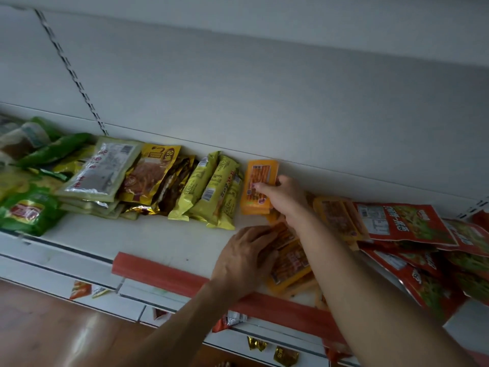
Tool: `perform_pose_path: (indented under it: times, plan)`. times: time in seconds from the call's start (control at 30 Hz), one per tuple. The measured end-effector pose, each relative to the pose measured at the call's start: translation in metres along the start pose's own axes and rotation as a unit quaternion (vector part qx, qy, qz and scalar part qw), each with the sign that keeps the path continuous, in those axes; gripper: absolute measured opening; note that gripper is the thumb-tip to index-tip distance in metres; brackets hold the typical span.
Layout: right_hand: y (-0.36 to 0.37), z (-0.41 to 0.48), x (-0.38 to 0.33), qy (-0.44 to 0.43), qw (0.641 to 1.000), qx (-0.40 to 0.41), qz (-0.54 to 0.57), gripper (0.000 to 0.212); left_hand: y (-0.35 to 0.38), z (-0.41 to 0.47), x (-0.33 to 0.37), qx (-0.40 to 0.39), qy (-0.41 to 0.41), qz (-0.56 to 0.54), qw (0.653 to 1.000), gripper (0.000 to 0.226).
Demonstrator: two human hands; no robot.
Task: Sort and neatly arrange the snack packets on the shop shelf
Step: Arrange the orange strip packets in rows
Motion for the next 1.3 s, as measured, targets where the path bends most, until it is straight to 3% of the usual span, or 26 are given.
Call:
perform_pose_path:
  times: [0.1,0.23,0.4,0.63,0.77,0.87,0.93,1.0,1.2,1.3]
  plan:
    - [0.009,0.002,0.002,-0.053,0.988,-0.018,-0.143,0.052,0.002,-0.001,-0.003,0.007,0.009,0.003,1.000,0.039]
    - [0.006,0.000,0.007,-0.108,0.974,0.000,-0.200,0.064,0.002,0.000,-0.005,0.004,0.011,0.001,1.000,0.039]
    - [0.013,-0.007,0.003,-0.163,0.956,0.035,-0.243,0.045,0.002,0.000,-0.007,-0.004,0.008,-0.003,1.000,0.040]
    - [0.011,-0.007,-0.002,-0.167,0.954,0.018,-0.248,0.027,0.001,0.000,-0.009,-0.014,0.009,-0.013,1.000,0.042]
    - [-0.015,-0.018,0.016,-0.169,0.955,0.111,-0.217,0.026,0.000,0.002,-0.007,-0.009,0.005,-0.018,1.000,0.042]
    - [-0.045,-0.031,0.045,-0.179,0.927,0.170,-0.282,0.048,0.001,0.006,-0.010,0.001,-0.012,-0.022,1.000,0.036]
    - [-0.060,-0.041,0.062,-0.143,0.914,0.129,-0.357,0.066,0.002,0.007,-0.012,-0.011,-0.021,-0.022,0.999,0.035]
    - [-0.065,-0.049,0.074,-0.120,0.908,0.105,-0.387,0.071,0.004,0.010,-0.011,-0.048,-0.025,-0.007,0.999,0.041]
    - [-0.081,-0.060,0.073,-0.160,0.942,0.175,-0.238,0.054,0.008,0.022,0.000,-0.105,-0.114,0.002,0.988,0.067]
    - [-0.092,-0.063,0.075,-0.161,0.943,0.184,-0.227,0.043,0.010,0.029,0.006,-0.136,-0.158,-0.006,0.978,0.071]
Point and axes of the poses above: each hand's wrist, its own z-axis towards the middle knuckle, its own y-axis out of the palm, x = y × z, the point moved 1 cm from there along z, towards the middle knuckle, and after that the axes turned 15 degrees about x, right-handed, at the moved point
